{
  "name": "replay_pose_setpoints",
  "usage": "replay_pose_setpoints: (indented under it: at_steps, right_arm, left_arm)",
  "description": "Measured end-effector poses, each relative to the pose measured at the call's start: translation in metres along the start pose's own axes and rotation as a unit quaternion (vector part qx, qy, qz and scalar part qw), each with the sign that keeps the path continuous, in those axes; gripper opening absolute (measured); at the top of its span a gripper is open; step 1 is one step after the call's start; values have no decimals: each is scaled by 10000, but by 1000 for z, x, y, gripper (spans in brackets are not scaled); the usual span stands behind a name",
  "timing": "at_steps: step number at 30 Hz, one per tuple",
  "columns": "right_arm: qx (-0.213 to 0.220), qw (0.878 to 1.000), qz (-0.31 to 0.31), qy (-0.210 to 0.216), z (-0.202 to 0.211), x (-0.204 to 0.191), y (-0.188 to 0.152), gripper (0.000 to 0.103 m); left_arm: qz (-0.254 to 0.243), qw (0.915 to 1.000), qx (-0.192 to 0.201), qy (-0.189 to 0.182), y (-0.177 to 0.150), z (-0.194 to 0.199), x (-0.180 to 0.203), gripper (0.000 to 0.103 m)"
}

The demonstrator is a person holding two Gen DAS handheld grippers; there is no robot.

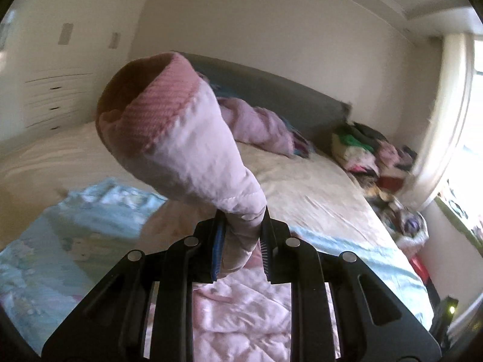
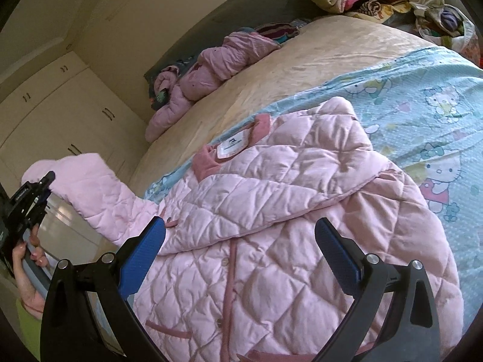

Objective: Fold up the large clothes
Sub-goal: 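Lift the sleeve with the left tool, fold it across the jacket, release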

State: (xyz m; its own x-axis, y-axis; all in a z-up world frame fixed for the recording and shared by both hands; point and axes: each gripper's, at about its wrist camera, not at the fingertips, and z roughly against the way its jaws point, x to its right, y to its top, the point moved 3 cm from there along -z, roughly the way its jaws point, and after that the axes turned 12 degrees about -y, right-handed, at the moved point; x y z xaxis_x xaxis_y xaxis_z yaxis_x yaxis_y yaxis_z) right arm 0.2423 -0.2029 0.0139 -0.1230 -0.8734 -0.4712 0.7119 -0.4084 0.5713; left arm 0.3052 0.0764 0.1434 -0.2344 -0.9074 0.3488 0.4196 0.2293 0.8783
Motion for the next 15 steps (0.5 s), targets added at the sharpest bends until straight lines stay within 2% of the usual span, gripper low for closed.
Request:
replay_pose_setpoints:
  at_steps: [5, 15]
  right_arm:
    - [38, 9999, -123, -62, 3, 17, 3, 99]
    - [26, 9991, -360, -228, 1, 45, 7, 99]
  left_arm:
    - [-295, 9981, -389, -378, -35, -34, 32, 13]
    - [-785, 9865, -1300, -612, -107, -93, 71, 13]
